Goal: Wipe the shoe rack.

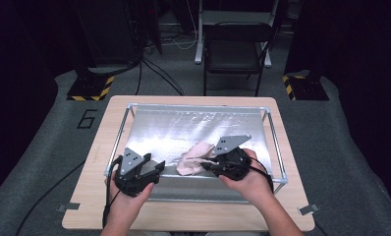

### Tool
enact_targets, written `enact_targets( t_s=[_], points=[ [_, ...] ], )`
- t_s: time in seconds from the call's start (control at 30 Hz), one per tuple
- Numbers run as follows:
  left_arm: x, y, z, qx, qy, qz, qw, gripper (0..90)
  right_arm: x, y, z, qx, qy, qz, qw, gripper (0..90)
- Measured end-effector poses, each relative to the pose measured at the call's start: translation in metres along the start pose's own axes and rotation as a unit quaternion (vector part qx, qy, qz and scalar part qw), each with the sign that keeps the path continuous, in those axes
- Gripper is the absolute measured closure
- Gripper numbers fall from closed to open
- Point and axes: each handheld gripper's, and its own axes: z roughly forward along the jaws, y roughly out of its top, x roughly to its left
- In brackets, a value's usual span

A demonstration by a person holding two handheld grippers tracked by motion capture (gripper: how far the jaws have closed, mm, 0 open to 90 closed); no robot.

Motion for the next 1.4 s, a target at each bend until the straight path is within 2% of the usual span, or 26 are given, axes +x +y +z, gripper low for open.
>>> enact_targets(
  t_s=[0.23,0.37,0.53,0.7,0.73,0.83,0.9,1.03,1.23,1.3,1.4],
  points=[
    [-0.001,-0.001,-0.001,-0.006,-0.002,-0.002,1.0000,44.6,-0.007,-0.013,-0.013,-0.007,-0.011,0.023,0.9996,82.4],
    [-0.001,-0.002,-0.003,-0.002,-0.006,-0.002,1.0000,44.6,-0.007,-0.012,-0.011,0.002,-0.012,0.018,0.9998,82.4],
    [-0.002,-0.002,-0.004,0.000,-0.009,0.001,1.0000,44.6,-0.005,-0.008,-0.005,-0.003,-0.019,0.021,0.9996,82.3],
    [-0.002,-0.002,-0.004,-0.001,-0.008,0.001,1.0000,44.5,0.003,0.000,0.003,-0.003,-0.004,0.006,1.0000,82.3],
    [-0.002,-0.002,-0.004,-0.001,-0.008,0.001,1.0000,44.6,0.004,0.001,0.004,-0.003,-0.002,-0.003,1.0000,82.3],
    [-0.002,-0.002,-0.003,-0.002,-0.007,0.001,1.0000,44.6,0.005,0.002,0.004,0.001,0.000,-0.006,1.0000,82.3],
    [-0.002,-0.002,-0.003,-0.002,-0.007,0.002,1.0000,44.6,0.005,0.001,0.003,-0.002,0.001,0.001,1.0000,82.3],
    [-0.002,-0.002,-0.003,-0.002,-0.007,0.003,1.0000,44.7,0.001,-0.005,-0.004,-0.007,0.008,0.009,0.9999,82.4],
    [-0.002,-0.002,-0.003,-0.002,-0.007,0.002,1.0000,44.7,-0.005,-0.019,-0.021,-0.007,-0.005,0.016,0.9998,82.4],
    [-0.002,-0.002,-0.003,-0.002,-0.007,0.002,1.0000,44.7,-0.009,-0.027,-0.031,-0.007,-0.014,0.026,0.9995,82.4],
    [-0.002,-0.002,-0.003,-0.002,-0.007,0.002,1.0000,44.7,-0.011,-0.032,-0.036,-0.009,-0.017,0.033,0.9993,82.4]
  ],
)
